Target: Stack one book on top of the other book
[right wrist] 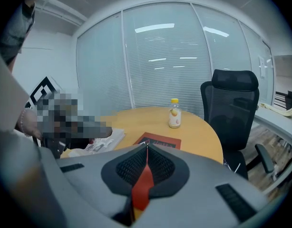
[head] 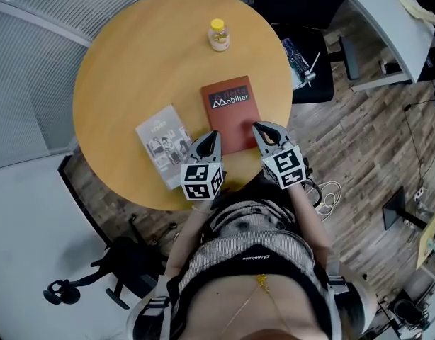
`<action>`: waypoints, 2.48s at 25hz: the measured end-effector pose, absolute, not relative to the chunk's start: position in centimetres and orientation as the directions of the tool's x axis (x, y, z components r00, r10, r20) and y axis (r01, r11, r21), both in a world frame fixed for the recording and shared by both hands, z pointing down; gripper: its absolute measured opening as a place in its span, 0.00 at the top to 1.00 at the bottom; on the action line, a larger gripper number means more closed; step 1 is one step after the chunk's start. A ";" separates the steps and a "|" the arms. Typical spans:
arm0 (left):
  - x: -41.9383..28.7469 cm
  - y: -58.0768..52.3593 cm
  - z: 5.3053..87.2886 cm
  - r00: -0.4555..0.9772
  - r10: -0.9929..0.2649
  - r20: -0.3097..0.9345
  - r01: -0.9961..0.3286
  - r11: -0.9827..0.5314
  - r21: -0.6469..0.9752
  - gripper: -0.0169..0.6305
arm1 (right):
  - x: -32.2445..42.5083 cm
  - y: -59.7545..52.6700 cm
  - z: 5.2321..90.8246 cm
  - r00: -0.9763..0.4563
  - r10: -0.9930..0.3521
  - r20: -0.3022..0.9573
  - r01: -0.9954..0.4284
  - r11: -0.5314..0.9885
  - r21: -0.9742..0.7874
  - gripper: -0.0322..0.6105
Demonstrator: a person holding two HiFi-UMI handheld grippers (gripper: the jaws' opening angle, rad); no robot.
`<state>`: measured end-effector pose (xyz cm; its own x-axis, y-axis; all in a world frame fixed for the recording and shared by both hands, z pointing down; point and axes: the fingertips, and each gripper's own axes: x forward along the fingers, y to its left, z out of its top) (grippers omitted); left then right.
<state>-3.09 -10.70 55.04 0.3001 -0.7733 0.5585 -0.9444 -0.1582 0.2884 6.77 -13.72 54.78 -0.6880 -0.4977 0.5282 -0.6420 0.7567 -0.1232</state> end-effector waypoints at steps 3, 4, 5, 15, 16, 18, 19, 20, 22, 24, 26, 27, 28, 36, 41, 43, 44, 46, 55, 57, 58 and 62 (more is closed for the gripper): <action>-3.2 -10.6 56.4 0.300 -0.754 0.585 -0.944 -0.147 0.295 0.94 | 7.2 -13.9 56.1 -0.673 -0.484 0.560 -0.646 0.754 -0.124 0.91; -3.2 -10.5 56.8 0.300 -0.747 0.594 -0.944 -0.142 0.299 0.94 | 7.3 -14.0 56.6 -0.669 -0.479 0.568 -0.647 0.752 -0.128 0.91; -3.2 -10.5 57.3 0.300 -0.740 0.602 -0.943 -0.136 0.303 0.94 | 7.4 -14.1 57.0 -0.666 -0.474 0.576 -0.649 0.749 -0.133 0.91; -3.7 -10.1 61.1 0.290 -0.679 0.675 -0.944 -0.088 0.317 0.94 | 8.4 -14.2 60.7 -0.612 -0.409 0.676 -0.659 0.737 -0.151 0.91; -3.8 -10.1 61.4 0.289 -0.673 0.681 -0.945 -0.085 0.317 0.94 | 8.5 -14.1 61.0 -0.610 -0.403 0.683 -0.659 0.736 -0.154 0.91; -3.9 -10.1 61.8 0.287 -0.664 0.691 -0.945 -0.080 0.316 0.94 | 8.5 -14.1 61.5 -0.607 -0.395 0.689 -0.660 0.734 -0.160 0.91; -4.0 -10.1 62.0 0.288 -0.660 0.694 -0.945 -0.078 0.317 0.94 | 8.6 -14.2 61.7 -0.606 -0.394 0.691 -0.661 0.733 -0.161 0.91; -4.0 -10.2 62.2 0.287 -0.656 0.698 -0.945 -0.076 0.318 0.94 | 8.6 -14.2 61.9 -0.604 -0.392 0.694 -0.662 0.732 -0.163 0.91; -4.0 -10.2 62.6 0.286 -0.649 0.705 -0.946 -0.072 0.317 0.94 | 8.7 -14.1 62.5 -0.598 -0.383 0.704 -0.663 0.730 -0.167 0.91; -4.1 -10.2 63.0 0.289 -0.641 0.711 -0.945 -0.072 0.319 0.94 | 8.7 -14.0 63.0 -0.594 -0.375 0.712 -0.661 0.732 -0.166 0.91; -4.0 -10.1 63.2 0.292 -0.634 0.716 -0.944 -0.071 0.322 0.94 | 8.7 -14.0 63.3 -0.590 -0.369 0.719 -0.660 0.733 -0.166 0.91; -4.0 -10.0 63.4 0.294 -0.631 0.718 -0.943 -0.069 0.326 0.94 | 8.7 -14.0 63.4 -0.587 -0.366 0.722 -0.661 0.731 -0.168 0.91; -4.0 -10.0 63.5 0.296 -0.627 0.720 -0.942 -0.066 0.330 0.94 | 8.7 -14.1 63.5 -0.585 -0.363 0.726 -0.662 0.730 -0.169 0.91; -4.1 -10.0 64.2 0.291 -0.613 0.735 -0.950 -0.094 0.297 0.94 | 8.7 -14.4 64.3 -0.576 -0.343 0.742 -0.670 0.718 -0.189 0.91; -4.5 -10.2 64.5 0.293 -0.609 0.737 -0.944 -0.063 0.324 0.89 | 8.8 -14.6 64.9 -0.574 -0.324 0.752 -0.683 0.696 -0.221 0.81; -4.5 -10.1 64.9 0.304 -0.592 0.746 -0.938 -0.051 0.342 0.74 | 8.8 -14.6 65.1 -0.577 -0.312 0.755 -0.685 0.688 -0.240 0.75; -4.4 -10.1 65.1 0.312 -0.581 0.752 -0.935 -0.045 0.352 0.74 | 8.8 -14.7 65.2 -0.579 -0.305 0.756 -0.686 0.684 -0.249 0.74; -4.3 -10.0 65.7 0.322 -0.558 0.765 -0.929 -0.030 0.369 0.73 | 8.7 -14.8 65.5 -0.585 -0.290 0.758 -0.686 0.675 -0.271 0.70; -3.8 -10.3 67.3 0.331 -0.468 0.819 -0.928 -0.006 0.372 0.69 | 8.8 -14.9 67.5 -0.579 -0.212 0.787 -0.693 0.637 -0.338 0.64; -3.7 -10.4 67.4 0.337 -0.458 0.823 -0.926 -0.003 0.378 0.69 | 8.8 -15.0 67.7 -0.586 -0.204 0.784 -0.694 0.626 -0.356 0.64; -3.6 -10.5 67.5 0.341 -0.454 0.823 -0.924 -0.001 0.383 0.69 | 8.8 -15.0 67.7 -0.592 -0.199 0.781 -0.692 0.621 -0.367 0.64; -3.4 -10.5 67.4 0.365 -0.437 0.822 -0.918 -0.019 0.397 0.70 | 8.7 -15.0 67.7 -0.617 -0.168 0.769 -0.680 0.605 -0.413 0.65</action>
